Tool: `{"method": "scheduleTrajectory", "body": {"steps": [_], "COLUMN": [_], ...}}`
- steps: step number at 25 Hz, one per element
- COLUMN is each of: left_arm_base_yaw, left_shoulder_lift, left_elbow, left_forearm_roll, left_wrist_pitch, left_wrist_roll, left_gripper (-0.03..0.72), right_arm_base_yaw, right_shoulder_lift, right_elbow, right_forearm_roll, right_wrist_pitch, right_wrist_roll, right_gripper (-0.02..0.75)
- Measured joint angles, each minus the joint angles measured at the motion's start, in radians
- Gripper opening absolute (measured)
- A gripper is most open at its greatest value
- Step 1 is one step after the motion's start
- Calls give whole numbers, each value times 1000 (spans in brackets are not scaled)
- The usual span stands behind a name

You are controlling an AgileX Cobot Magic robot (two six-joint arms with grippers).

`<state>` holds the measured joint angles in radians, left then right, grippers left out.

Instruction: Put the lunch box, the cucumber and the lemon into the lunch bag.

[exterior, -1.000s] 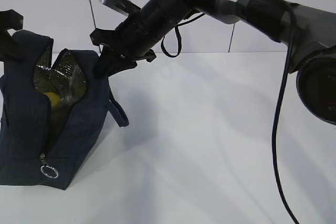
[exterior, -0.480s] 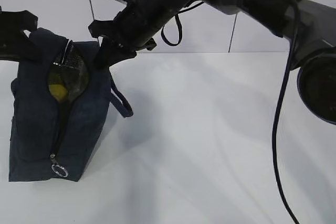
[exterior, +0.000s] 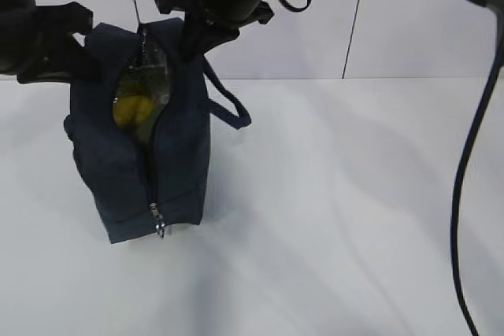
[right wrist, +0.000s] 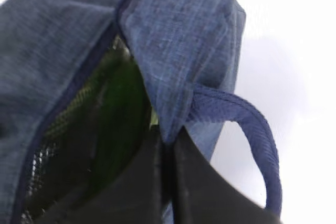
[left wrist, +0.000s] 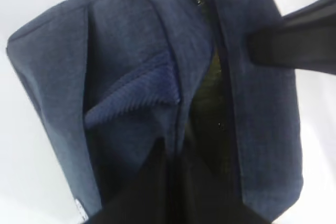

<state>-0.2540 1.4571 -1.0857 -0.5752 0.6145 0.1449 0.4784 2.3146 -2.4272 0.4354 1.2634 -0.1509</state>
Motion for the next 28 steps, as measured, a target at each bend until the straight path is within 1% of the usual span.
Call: {"method": "scheduleTrajectory", "body": {"steps": [4,8,13,16,20,23,28], "left_arm_base_yaw": [-42,-83,-126,-165,-216,-232,-233], "left_shoulder_lift": [0,0,31,77,127,155,180], "left_elbow": [-2,-27,-61,-86,-104,-111,-112], "left_forearm_roll": [-40,-70,-113,-126,-142,-152,-173], "left_wrist_pitch": [-52,-71,-71,-71,-83,-90,-106], "left_wrist_roll": [2,18,21,22,22,22,23], "left_gripper": [-6,-6,-6,-6,-6,-6,-6], "right_arm_base_yaw": [0,0,0,0,0,0,0], "right_shoulder_lift": [-82,-183,-270,-305,-344,-358,-359], "right_elbow": [51,190,340,400,464,492,511], "right_forearm_roll": [-102,-182,-213,-223,-272,-307,-374], "right_wrist_pitch": [2,2,2,2,0,0,-1], "right_wrist_roll": [46,51,54,56,63,68,89], "right_gripper": [10,10,10,10,10,10,10]}}
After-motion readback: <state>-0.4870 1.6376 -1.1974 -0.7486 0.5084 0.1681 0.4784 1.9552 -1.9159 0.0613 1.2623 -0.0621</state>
